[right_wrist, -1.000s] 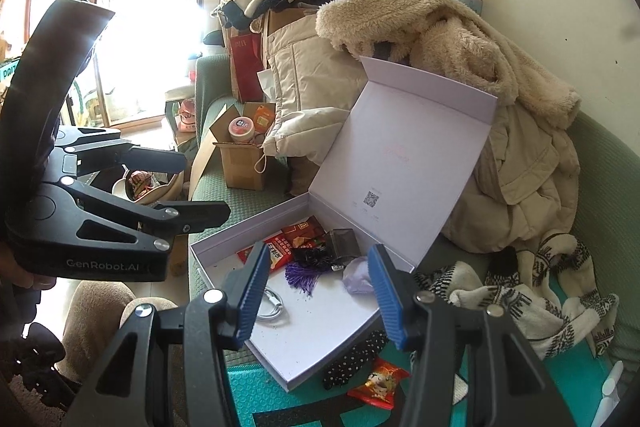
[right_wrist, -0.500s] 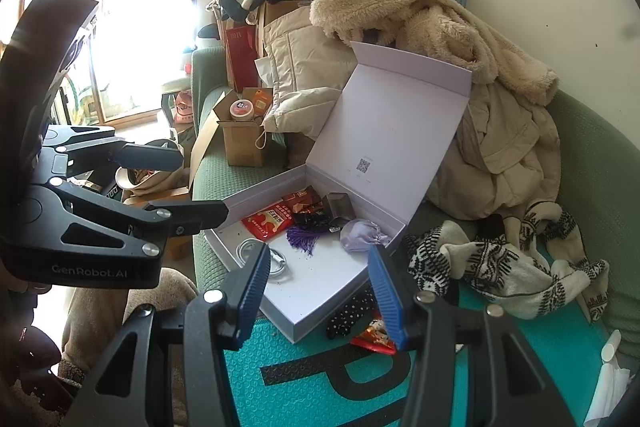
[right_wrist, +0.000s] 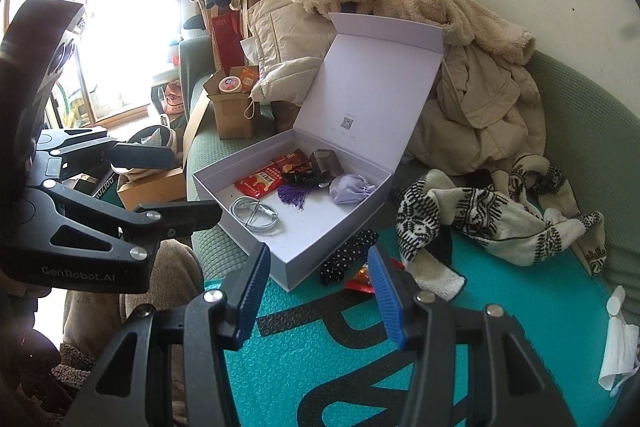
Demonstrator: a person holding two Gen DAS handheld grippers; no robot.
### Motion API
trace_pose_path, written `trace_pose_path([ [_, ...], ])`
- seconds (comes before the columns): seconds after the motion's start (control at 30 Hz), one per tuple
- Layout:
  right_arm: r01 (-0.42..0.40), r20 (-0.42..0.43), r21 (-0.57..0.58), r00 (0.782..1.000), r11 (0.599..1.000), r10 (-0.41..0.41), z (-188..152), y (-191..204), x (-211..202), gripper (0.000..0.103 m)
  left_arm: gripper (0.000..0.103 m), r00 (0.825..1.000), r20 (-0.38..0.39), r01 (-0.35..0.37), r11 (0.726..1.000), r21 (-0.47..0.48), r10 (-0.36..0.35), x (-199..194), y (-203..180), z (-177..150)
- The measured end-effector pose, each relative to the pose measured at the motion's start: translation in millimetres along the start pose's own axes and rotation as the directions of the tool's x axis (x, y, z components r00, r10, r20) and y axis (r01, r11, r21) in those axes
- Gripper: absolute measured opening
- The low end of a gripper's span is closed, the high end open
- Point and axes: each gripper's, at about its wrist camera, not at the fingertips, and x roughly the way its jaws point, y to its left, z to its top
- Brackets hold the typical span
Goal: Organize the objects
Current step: 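Withdraw both grippers from the box toward the polka-dot scrunchie and red candy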
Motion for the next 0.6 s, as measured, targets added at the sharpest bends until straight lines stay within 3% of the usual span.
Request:
trace_pose_path([
  [0.3,0.004,-0.058,0.052,0.998,0.999,-0.001,-29.1,-18.7,16.8,0.051,0.074,0.999,-0.033,0.043,0.999,-0.018,-0.044,30.4,-12.1,-19.0],
  [0.6,-0.001,-0.103,0.081,0.995,0.997,0.010,-37.6,-34.7,46.6,0.051,0.074,0.995,-0.084,0.053,0.998,-0.034,-0.056,66.6,-11.2,-24.7],
])
